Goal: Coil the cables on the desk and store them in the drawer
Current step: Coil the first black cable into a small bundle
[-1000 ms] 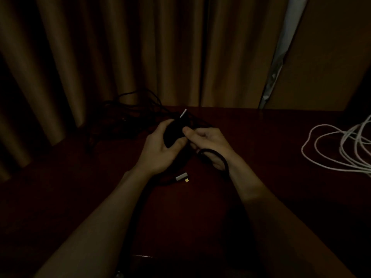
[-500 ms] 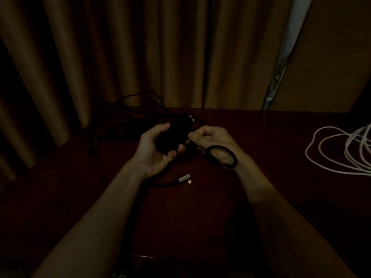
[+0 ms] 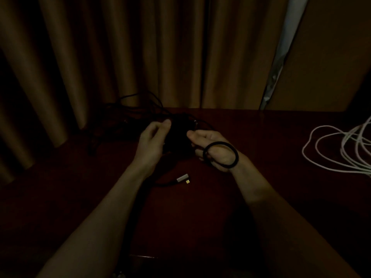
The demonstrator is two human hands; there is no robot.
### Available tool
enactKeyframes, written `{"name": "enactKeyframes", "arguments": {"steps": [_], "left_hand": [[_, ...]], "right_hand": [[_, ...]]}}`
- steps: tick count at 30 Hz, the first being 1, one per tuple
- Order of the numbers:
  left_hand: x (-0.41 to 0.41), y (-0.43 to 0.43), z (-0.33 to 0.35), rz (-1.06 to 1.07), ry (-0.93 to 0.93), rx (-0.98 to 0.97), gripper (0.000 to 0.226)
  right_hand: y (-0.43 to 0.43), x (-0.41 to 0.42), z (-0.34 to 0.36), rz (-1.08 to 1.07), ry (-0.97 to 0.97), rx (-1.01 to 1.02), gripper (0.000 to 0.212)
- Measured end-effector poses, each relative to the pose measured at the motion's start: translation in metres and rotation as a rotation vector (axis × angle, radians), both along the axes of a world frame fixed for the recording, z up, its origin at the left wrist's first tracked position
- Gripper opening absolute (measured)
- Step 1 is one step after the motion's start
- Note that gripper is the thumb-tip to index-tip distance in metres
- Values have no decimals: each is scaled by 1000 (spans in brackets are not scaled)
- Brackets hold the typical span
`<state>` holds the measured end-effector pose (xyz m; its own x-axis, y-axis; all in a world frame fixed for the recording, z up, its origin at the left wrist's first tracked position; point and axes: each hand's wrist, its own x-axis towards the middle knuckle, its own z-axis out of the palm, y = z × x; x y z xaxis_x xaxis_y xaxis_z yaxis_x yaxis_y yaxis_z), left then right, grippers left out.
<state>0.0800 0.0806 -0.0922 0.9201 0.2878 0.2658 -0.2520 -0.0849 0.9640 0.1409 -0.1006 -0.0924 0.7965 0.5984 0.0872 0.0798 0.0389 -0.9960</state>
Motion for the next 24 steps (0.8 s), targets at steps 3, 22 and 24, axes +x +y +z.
{"name": "enactKeyframes", "arguments": {"steps": [3,22,24], "left_hand": [[3,1,-10,199,-254,373,19],[10,8,-12,2,60,6,25],[14,6,-12,50,65,-5,23]], "right_hand": [[3,-3,2,-43,-45,-58,31],[-9,-3,7,-73,-108,-127,8],[-12,3,6,-353,-15,9,14]]}}
